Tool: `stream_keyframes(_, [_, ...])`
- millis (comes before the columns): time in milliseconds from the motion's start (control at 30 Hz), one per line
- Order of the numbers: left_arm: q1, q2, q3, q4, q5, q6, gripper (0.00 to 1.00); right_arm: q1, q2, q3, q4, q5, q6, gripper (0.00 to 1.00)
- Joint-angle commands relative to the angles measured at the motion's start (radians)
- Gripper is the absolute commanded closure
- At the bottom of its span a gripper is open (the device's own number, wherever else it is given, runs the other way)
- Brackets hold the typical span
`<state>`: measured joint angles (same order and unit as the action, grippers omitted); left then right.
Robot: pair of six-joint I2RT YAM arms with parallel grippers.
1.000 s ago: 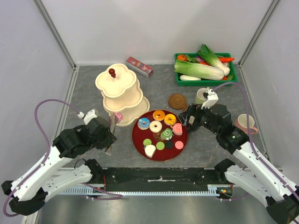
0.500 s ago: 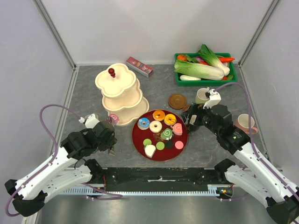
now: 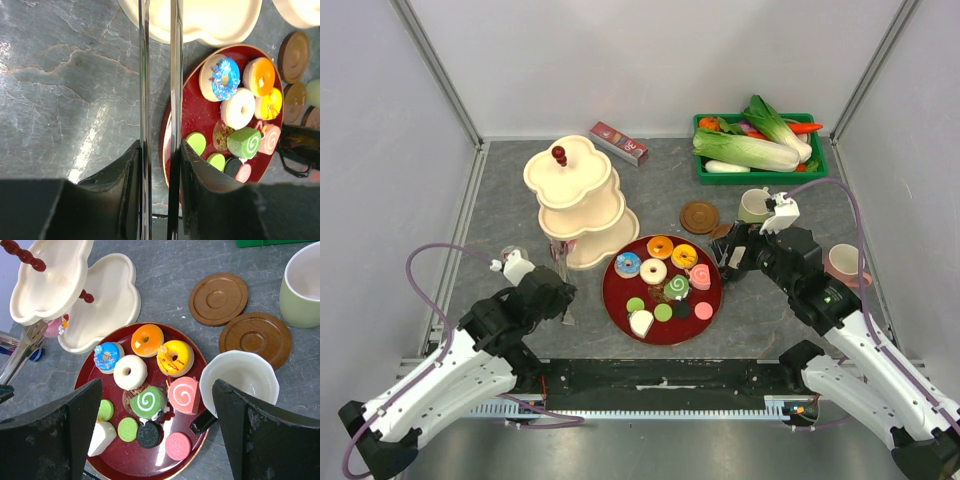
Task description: Serve the afternoon tea
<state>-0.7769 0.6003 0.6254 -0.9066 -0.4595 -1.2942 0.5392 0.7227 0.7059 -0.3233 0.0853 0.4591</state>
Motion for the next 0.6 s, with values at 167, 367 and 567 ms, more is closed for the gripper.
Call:
stream_keyframes(167, [0.185,-0.039,-0.098,0.271,0.108,0.074,0.98,0.002,-0.008,0.047,0.007,0.034,0.03,0.02])
stream_keyframes(367, [0.338,0.01,-0.164,0.426,0.264,0.137,0.98,0.002,-0.019,0.05,0.006,0.057,0.041,0.02])
stream_keyframes(567, [0.398,0.052,-0.213,0.535,0.28,0.159,0.98,0.001,-0.014,0.056,0.003,0.067,0.046,0.02])
